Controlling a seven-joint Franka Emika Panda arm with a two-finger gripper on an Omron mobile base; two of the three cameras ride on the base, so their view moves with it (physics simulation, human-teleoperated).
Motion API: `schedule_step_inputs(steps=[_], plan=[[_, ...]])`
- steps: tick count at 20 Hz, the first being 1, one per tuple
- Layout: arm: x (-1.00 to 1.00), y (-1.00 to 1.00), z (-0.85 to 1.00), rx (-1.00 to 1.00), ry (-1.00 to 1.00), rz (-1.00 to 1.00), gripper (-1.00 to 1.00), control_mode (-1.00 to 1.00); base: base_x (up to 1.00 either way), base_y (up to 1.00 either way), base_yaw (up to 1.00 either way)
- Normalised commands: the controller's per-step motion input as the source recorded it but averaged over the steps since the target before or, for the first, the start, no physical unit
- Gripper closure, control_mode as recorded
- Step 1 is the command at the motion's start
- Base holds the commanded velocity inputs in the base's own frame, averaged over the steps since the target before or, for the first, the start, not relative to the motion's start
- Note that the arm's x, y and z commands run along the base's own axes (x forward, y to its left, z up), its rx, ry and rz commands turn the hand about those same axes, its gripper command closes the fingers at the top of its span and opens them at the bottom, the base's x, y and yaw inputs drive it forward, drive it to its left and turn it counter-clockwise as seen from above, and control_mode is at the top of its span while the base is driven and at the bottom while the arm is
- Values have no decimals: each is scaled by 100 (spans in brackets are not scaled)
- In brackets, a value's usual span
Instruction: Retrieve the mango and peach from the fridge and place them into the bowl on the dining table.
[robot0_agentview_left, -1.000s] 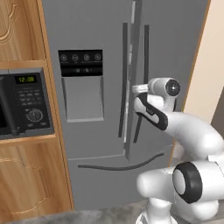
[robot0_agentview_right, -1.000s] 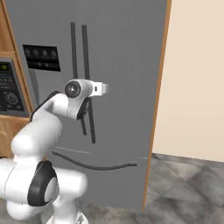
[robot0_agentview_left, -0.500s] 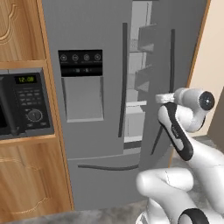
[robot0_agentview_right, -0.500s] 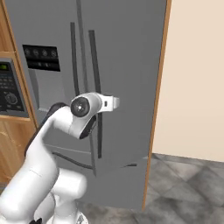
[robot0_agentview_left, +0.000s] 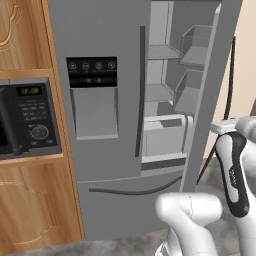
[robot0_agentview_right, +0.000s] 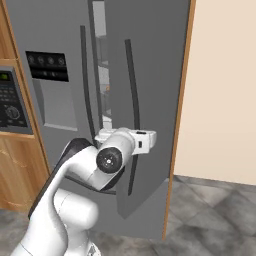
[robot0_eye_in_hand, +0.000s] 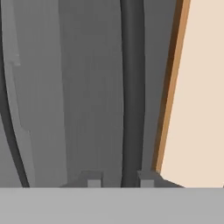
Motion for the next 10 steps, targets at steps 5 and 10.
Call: schedule_step_inputs(steps=[5, 10], plan=[[-28, -23, 41, -13, 17, -9, -100, -100, 0, 0, 0], [-48, -55, 38, -8, 21, -12, -100, -100, 0, 0, 0]])
